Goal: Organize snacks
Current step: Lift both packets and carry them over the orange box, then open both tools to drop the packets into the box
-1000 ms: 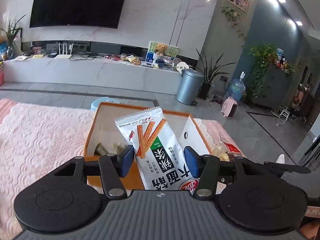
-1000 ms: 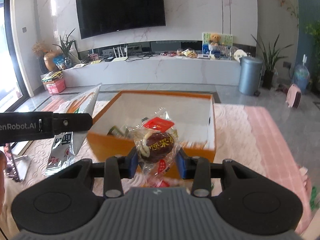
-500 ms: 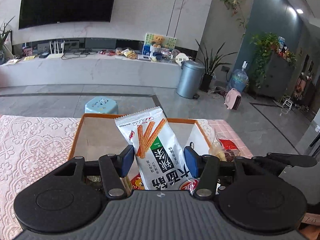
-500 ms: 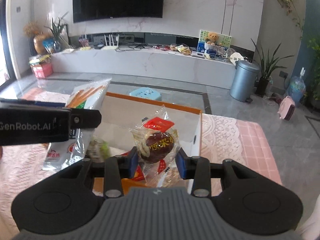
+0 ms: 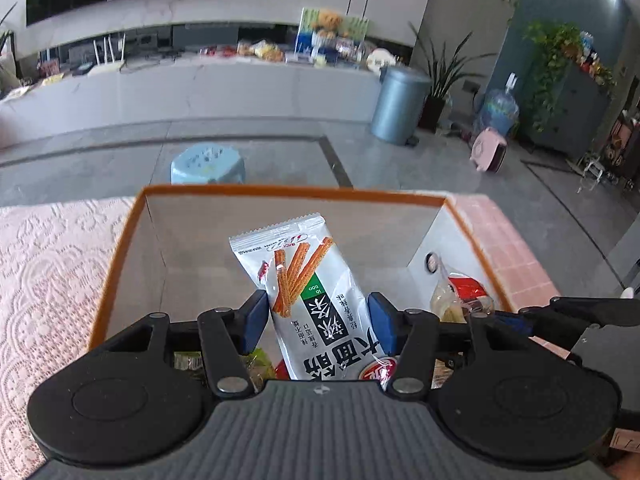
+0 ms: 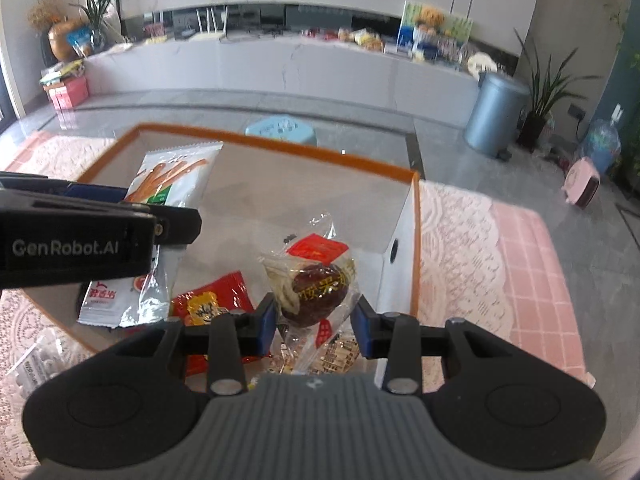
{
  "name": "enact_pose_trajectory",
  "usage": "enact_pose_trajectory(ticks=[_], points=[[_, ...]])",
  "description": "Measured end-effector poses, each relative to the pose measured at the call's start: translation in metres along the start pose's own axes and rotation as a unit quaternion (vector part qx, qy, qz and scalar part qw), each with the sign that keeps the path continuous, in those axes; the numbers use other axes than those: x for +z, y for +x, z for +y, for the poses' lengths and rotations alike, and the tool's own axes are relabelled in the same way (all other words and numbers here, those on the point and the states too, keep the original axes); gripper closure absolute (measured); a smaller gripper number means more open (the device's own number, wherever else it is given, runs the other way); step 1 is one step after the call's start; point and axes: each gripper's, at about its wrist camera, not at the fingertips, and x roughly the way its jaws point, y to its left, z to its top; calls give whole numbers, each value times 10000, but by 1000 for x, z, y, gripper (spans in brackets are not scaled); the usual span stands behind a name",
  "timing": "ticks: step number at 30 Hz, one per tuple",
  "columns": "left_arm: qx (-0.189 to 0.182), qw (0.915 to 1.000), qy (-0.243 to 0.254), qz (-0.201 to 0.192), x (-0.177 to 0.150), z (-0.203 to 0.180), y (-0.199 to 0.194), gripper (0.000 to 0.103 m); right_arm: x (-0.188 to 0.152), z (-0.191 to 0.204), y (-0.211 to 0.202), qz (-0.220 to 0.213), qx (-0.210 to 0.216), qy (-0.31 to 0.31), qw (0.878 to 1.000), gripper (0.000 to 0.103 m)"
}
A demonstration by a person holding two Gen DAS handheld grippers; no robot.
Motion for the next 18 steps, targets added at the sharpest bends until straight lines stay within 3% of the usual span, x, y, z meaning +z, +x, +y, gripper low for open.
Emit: enact_pose_trajectory(ticks=[6, 15, 18], points=[[210, 9993, 210, 219, -3, 0, 16, 41, -1, 2, 29, 400, -69, -36, 9992, 65], [386, 9977, 261, 485, -9, 2, 25, 40, -2, 17, 36, 471, -254, -434, 9976, 64], [405, 9973, 314, 530, -12, 1, 24, 38, -3, 21, 35, 482, -304, -544, 9969, 58]])
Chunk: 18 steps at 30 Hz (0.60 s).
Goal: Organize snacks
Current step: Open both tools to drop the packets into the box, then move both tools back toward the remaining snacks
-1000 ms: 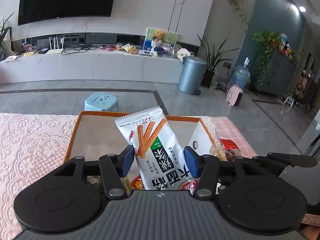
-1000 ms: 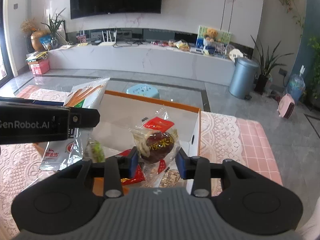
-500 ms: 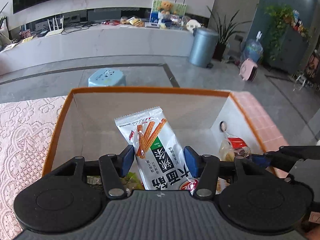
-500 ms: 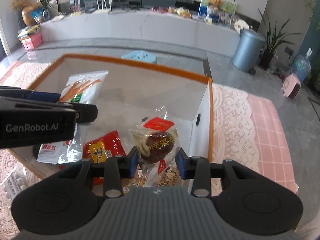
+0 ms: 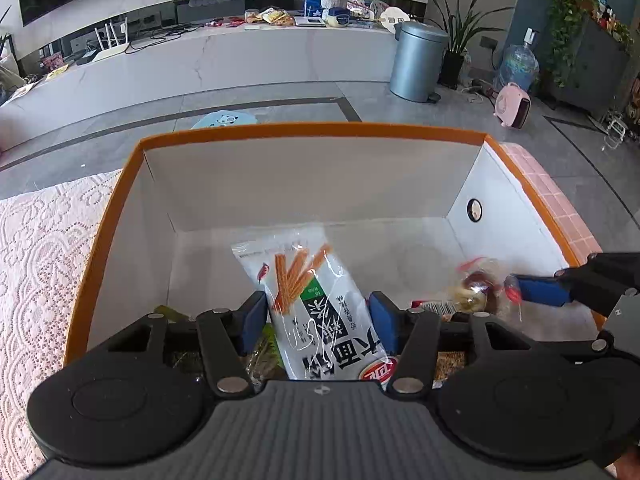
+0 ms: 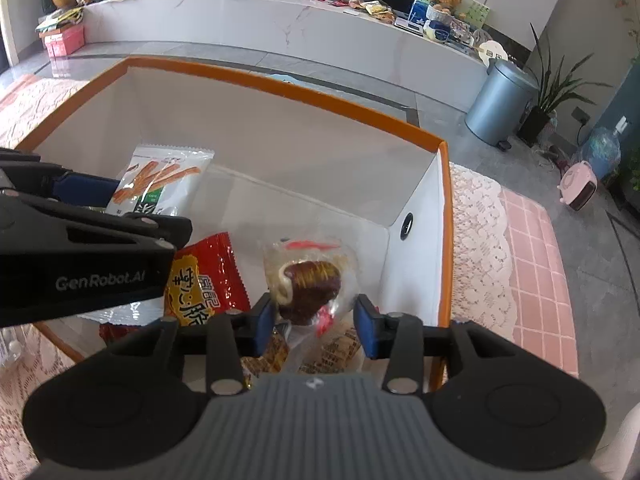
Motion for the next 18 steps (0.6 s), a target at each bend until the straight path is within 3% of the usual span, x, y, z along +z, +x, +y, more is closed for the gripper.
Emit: enact_pose_trajectory(ticks=[3, 10, 18], points=[[74, 9999, 78, -14, -2, -1, 0, 37, 0, 8, 0, 25, -57, -55, 10000, 55], [54, 9996, 66, -255, -4, 5, -14, 24, 0, 4, -8, -37, -135, 25, 9999, 37], [-77, 9975, -187, -675, -9, 11, -56, 24, 0, 6, -40, -331, -154, 51, 9993, 28]])
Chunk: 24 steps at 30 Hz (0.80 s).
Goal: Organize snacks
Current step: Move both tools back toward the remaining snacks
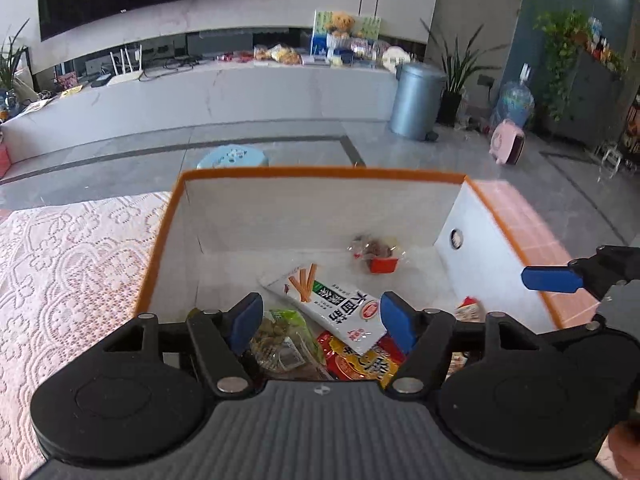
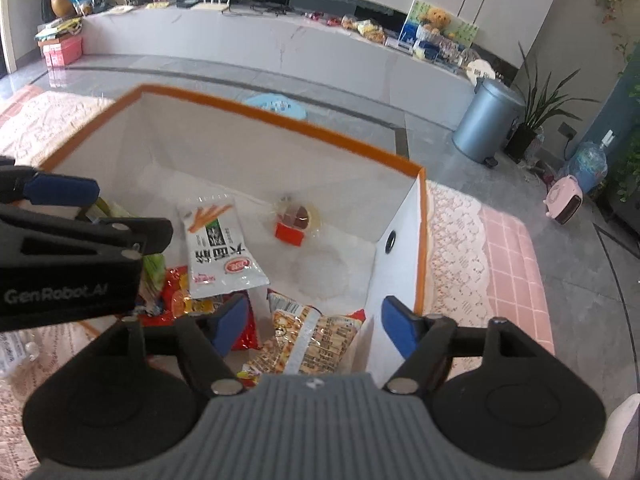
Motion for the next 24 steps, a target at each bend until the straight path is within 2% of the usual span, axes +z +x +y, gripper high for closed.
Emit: enact_pose_trajectory(ticks=[6, 10, 20, 24], points=[[-94, 9987, 11, -501, -7, -1, -48, 25, -6, 2, -38, -326, -7, 112, 9994, 21], [-123, 9976, -2, -682, -17, 0, -75, 25, -15, 4, -64, -522, 58, 308, 9981, 21], [-174, 9963, -191, -824, -48, 9, -119, 25, -60, 11, -115, -893, 242, 938, 9913, 20], [-186, 9972, -324, -649, -66, 17, -121, 25, -86, 17, -126, -957, 259, 1228, 9875, 20]])
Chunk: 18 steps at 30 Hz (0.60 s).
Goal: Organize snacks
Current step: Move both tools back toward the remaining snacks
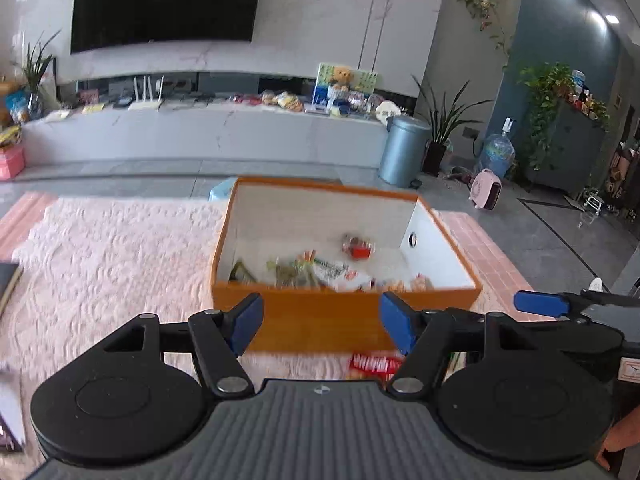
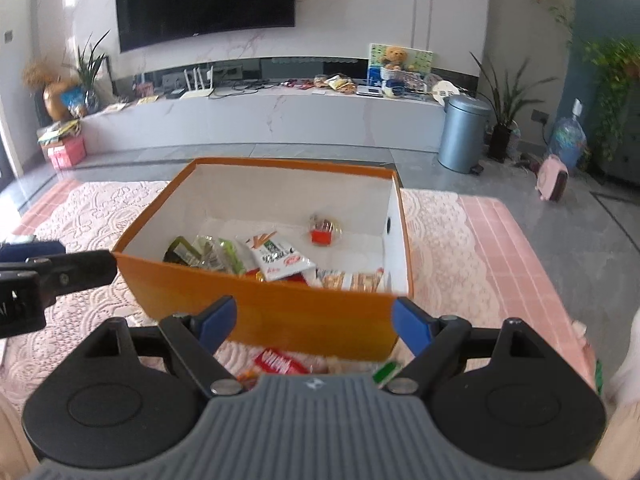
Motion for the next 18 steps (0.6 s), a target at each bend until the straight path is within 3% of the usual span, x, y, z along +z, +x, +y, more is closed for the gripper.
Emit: enact_pose_trajectory(ticks=[10, 18], points=[[338, 9987, -54, 390, -57, 20, 8, 22, -66, 10, -27, -274, -219, 200, 9992, 20], [240, 9981, -119, 556, -97, 34, 3, 15, -107, 13, -21, -114, -248, 315, 9991, 20]])
